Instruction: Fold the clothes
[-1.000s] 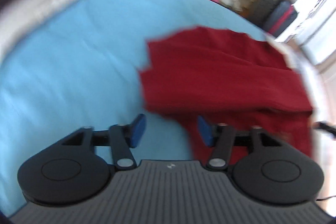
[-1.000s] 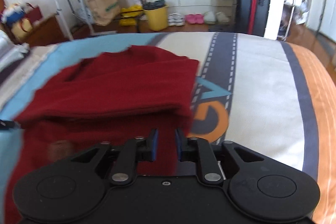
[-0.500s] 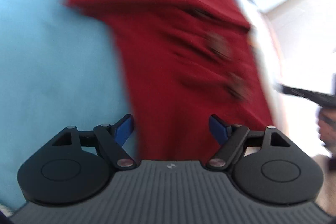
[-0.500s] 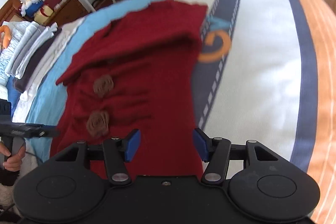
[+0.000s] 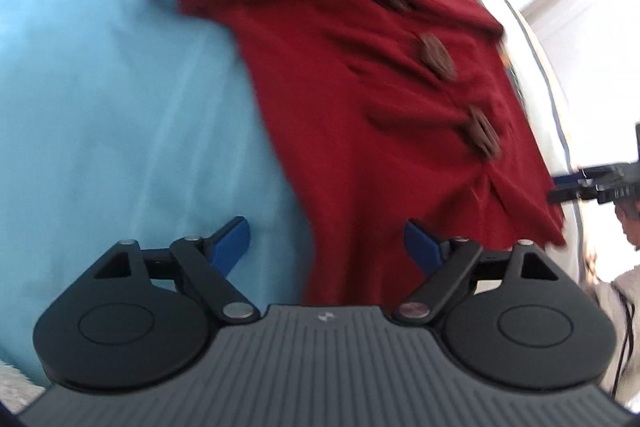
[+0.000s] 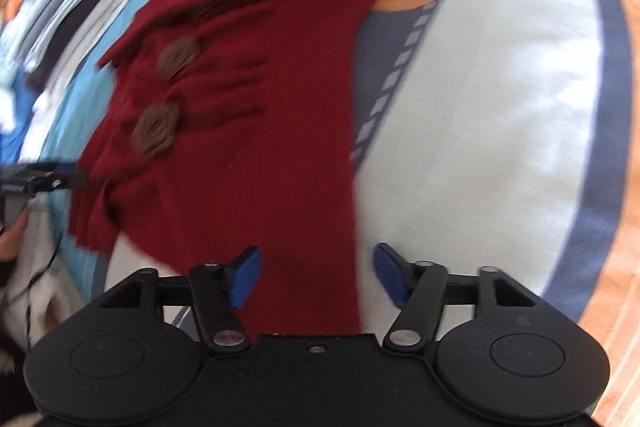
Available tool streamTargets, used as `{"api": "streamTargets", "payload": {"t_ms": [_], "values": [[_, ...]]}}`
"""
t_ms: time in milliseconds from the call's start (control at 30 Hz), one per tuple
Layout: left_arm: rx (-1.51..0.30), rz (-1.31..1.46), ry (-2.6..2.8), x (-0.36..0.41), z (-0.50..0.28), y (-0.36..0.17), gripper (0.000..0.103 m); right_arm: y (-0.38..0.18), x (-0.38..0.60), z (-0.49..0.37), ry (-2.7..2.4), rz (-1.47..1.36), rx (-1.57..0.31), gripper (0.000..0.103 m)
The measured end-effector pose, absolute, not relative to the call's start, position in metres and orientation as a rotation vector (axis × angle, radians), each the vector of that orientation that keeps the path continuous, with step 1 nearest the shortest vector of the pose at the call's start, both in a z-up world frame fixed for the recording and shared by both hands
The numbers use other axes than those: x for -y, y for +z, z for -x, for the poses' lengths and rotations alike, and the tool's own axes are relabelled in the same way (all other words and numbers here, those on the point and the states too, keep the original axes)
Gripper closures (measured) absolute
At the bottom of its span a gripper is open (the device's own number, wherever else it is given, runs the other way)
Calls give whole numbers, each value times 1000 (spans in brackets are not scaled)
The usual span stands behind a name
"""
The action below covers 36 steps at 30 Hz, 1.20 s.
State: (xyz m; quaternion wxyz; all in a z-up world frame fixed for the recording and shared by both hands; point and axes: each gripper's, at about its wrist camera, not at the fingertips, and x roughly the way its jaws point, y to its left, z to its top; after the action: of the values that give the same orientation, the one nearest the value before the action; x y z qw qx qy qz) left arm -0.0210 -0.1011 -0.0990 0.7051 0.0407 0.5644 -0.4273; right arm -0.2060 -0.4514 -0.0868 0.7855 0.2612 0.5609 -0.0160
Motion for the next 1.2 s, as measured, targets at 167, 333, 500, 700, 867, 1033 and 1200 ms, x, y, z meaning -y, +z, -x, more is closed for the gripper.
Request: {"api": "streamTargets", "payload": {"t_ms": [167,333,500,700,867,1033,1200], "values": [[-1165,-132,-989,103,38,-91,37,-93,443,201,10,-596,-1200,70],[-1073,-173,-1026,105,55,-82,84,-87,443,194,-13,-616,-1150,92],[-980,-194,-1063,106,69,-72,86,-53,442,200,41,-664,-954,93],[-847,-32,-1097,130,23,-29,86,4,464,173,98,-672,-685,93],[-782,33,-963,161,-64,-6,86,37,504,106,-22,-673,-553,91],[-780,-86,-779,194,-122,-48,85,2,535,65,-241,-658,-625,50],[-871,-38,-775,196,-145,-95,85,-55,534,83,-251,-598,-597,50]]}}
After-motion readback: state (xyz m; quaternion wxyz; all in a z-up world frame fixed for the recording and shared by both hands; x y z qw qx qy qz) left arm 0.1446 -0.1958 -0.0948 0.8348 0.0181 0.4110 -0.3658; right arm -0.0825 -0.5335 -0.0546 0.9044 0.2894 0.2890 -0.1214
